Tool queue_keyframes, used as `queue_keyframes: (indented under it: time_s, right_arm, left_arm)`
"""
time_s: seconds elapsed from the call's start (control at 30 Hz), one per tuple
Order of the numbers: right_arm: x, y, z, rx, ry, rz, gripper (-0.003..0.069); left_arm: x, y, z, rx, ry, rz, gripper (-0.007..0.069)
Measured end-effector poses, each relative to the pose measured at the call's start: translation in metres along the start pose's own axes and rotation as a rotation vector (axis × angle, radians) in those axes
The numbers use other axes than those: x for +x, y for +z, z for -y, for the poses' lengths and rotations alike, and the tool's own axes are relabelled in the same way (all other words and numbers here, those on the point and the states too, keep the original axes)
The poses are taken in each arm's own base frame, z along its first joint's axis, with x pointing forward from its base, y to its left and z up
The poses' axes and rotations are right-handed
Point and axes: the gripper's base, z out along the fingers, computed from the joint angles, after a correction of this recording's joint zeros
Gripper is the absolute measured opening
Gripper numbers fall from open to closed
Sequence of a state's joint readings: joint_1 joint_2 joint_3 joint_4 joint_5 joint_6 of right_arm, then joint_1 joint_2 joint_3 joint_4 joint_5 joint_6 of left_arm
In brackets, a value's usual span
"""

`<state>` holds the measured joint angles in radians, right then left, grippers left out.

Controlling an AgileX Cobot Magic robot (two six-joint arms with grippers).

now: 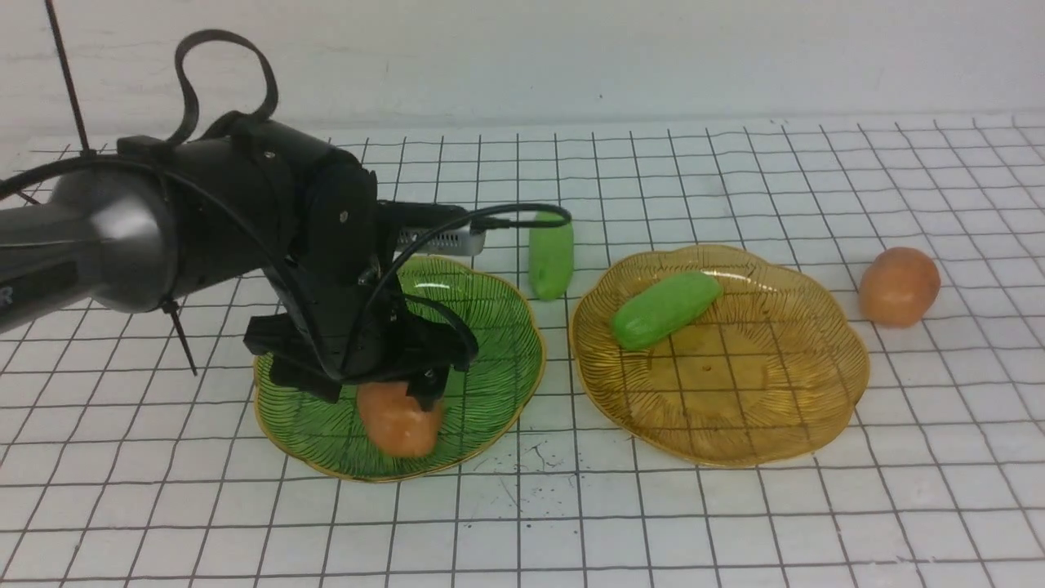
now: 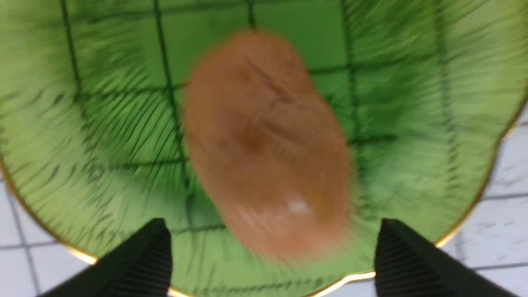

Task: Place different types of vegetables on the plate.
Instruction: 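Put the potatoes from the left side into the left plate with the left gripper, then pick up the potato from the right side of the table and place it in a plate with the right gripper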

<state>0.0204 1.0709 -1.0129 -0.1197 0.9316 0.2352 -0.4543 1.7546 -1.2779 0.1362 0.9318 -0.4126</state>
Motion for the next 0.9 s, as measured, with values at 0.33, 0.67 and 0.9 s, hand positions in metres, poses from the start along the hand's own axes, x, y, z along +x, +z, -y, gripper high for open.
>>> queue_keyframes:
  time_s: [0.33,0.67,0.9]
  right_arm:
    - [-0.060,0.106,0.034,-0.119,0.173,-0.354,-0.0015]
    - [-0.094,0.186,0.029,-0.110,0.175,-0.355,0.0024]
    - [-0.090,0.230,0.014,-0.107,0.143,-0.330,0.0214]
  left_arm:
    - [0.008,-0.003,-0.009,-0.086,0.140,-0.090,0.0519]
    - [0.015,-0.059,-0.018,-0.050,0.143,0.045,0.0010]
    - [0.028,-0.108,-0.026,0.001,0.115,0.177,-0.0008]
